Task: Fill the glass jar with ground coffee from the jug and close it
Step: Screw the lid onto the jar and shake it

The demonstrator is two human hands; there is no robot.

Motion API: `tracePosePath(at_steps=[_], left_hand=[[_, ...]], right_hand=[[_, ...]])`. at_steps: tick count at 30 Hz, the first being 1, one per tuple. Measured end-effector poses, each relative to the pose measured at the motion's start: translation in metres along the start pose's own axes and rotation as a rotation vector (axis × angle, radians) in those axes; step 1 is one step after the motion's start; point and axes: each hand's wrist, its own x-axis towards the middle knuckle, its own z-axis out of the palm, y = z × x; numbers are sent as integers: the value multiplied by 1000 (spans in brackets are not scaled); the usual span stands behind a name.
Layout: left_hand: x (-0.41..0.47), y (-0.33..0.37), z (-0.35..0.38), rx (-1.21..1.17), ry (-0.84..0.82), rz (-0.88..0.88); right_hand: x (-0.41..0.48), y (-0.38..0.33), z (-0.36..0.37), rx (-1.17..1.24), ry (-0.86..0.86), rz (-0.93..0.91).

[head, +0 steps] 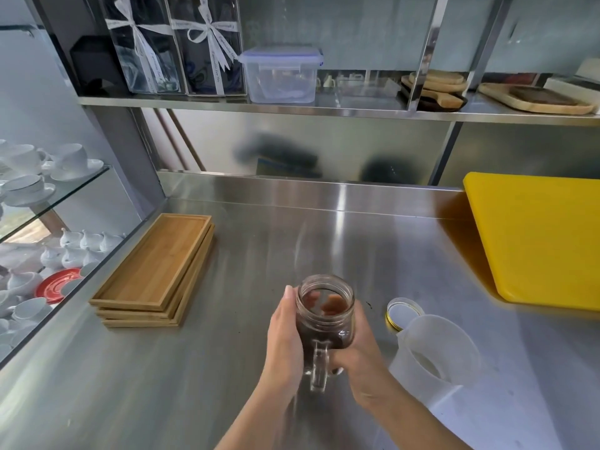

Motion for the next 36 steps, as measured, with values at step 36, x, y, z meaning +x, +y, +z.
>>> tracePosePath(at_steps=[36], left_hand=[[-11,-12,2,-184,-104,-365]], right_hand=[[-13,-20,8,232,265,116]])
